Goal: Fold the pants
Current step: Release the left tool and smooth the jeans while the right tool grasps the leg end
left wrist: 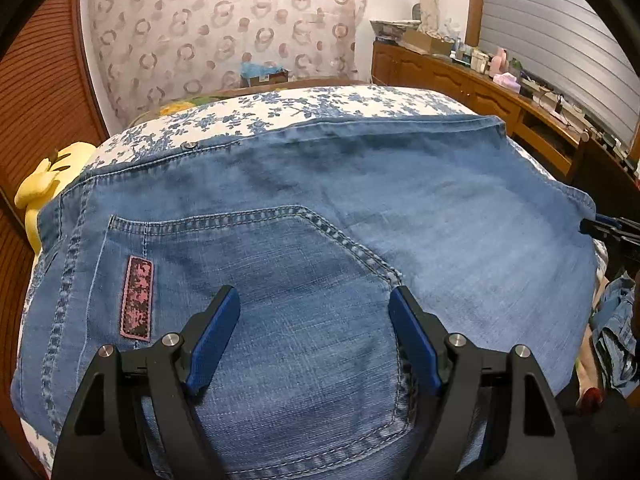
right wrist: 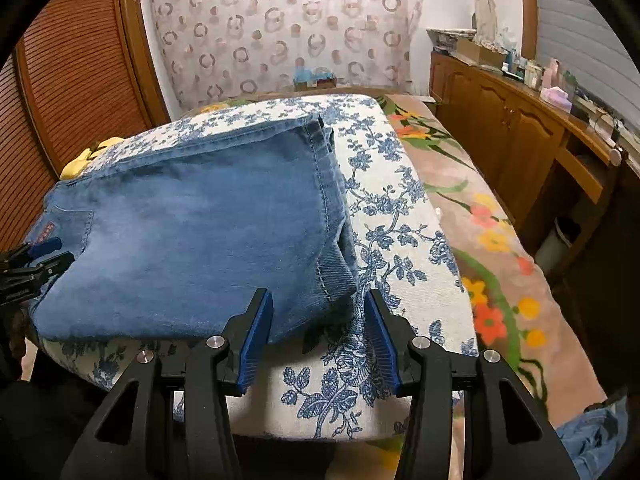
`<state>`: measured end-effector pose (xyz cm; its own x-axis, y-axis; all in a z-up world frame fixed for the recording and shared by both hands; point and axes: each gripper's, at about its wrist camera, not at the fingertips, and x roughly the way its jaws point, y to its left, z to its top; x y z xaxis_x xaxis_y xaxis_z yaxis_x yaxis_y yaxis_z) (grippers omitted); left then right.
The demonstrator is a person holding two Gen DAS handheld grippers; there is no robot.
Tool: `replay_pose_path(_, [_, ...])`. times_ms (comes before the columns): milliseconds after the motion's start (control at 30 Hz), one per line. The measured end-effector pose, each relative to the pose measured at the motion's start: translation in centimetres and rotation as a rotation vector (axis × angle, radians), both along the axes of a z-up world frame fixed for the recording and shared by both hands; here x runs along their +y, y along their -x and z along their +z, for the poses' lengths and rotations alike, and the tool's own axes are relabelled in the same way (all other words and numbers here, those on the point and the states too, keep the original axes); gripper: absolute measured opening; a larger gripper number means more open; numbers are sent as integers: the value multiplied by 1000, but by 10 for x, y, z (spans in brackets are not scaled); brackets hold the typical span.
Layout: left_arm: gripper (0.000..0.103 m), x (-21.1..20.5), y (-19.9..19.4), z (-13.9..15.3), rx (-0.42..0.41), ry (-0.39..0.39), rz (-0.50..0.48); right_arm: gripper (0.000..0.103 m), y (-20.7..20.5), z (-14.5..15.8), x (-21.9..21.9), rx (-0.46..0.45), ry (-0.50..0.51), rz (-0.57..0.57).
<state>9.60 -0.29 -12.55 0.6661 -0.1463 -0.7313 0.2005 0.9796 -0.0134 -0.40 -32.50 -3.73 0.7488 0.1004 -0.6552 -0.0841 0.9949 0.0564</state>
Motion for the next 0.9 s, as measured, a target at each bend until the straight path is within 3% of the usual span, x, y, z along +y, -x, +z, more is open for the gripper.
replay_pose_path(100, [78, -1, 1, 0, -5, -6, 3, 49, 6, 3, -3, -17, -14, 5])
replay_pose_path(333, [78, 0, 3, 3, -4, 12, 0, 12, 9, 8, -4, -44, -37, 30])
replay_pose_path(633, [78, 6, 9, 22, -1, 50, -22, 6, 6, 39, 16, -137, -41, 131])
replay_pose_path(900, [78, 32, 21, 50, -63, 65, 25, 5, -12, 73, 67, -220, -43, 320])
